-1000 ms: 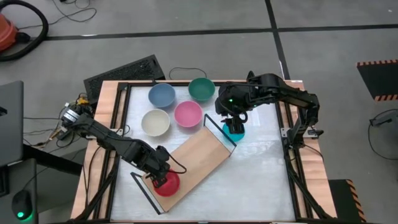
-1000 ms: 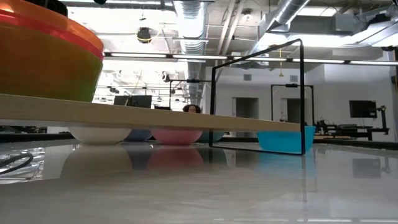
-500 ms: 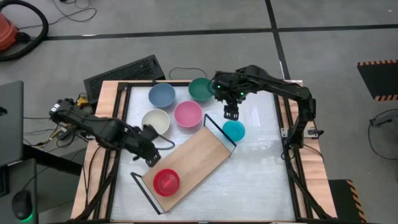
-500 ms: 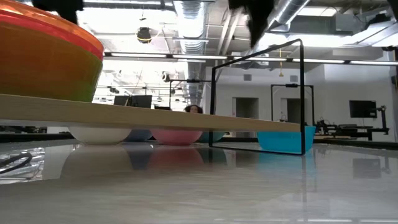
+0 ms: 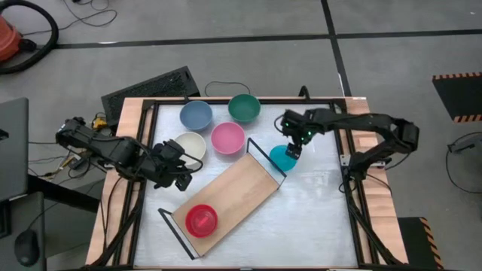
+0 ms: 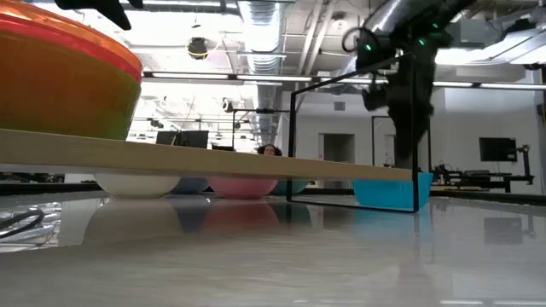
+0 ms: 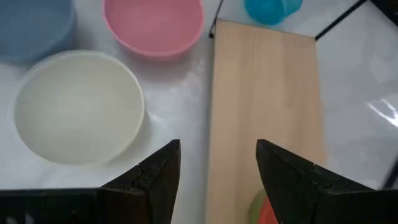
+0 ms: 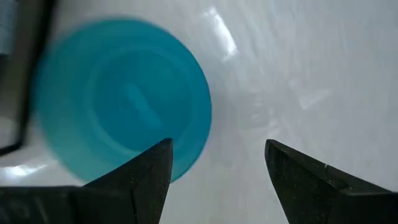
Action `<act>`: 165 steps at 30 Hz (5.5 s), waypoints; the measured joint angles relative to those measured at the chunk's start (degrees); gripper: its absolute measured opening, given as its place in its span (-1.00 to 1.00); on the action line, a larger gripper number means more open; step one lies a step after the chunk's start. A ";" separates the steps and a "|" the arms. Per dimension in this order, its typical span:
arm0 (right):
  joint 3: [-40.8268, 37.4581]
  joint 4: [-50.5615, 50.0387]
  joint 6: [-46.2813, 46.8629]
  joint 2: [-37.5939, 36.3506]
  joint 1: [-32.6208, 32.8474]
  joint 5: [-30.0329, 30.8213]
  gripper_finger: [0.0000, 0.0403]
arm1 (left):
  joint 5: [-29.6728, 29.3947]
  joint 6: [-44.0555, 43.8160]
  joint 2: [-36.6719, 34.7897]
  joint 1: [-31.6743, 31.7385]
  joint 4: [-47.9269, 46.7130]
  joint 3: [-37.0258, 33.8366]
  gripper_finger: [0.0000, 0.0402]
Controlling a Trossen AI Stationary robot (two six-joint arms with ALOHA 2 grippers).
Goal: Place and stack bowls onto a shelf
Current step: Stack the transparent blue bowl on the top transparent orange bowl
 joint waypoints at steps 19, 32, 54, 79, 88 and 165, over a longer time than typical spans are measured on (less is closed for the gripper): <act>-8.54 12.25 0.84 8.84 -1.21 1.17 -0.24 | -4.98 0.40 0.14 3.30 -0.13 0.00 -0.03; 1.78 1.48 -2.20 -2.18 -3.87 1.79 -0.88 | -9.01 4.08 0.14 3.68 -0.70 0.00 -0.03; 35.23 -1.53 19.53 -6.01 13.24 1.13 -0.88 | -5.86 64.52 0.14 8.37 45.47 0.00 -0.03; 36.03 6.88 28.62 20.68 23.47 3.32 -0.89 | 8.19 19.67 3.45 18.13 22.72 -0.01 -0.03; 44.69 3.45 26.36 25.78 23.47 2.89 -0.89 | 13.71 18.23 9.49 18.75 23.87 -0.02 -0.03; 52.10 -24.53 8.95 1.98 23.01 -10.42 -0.15 | 19.37 17.91 15.60 -4.79 8.36 -0.07 -1.00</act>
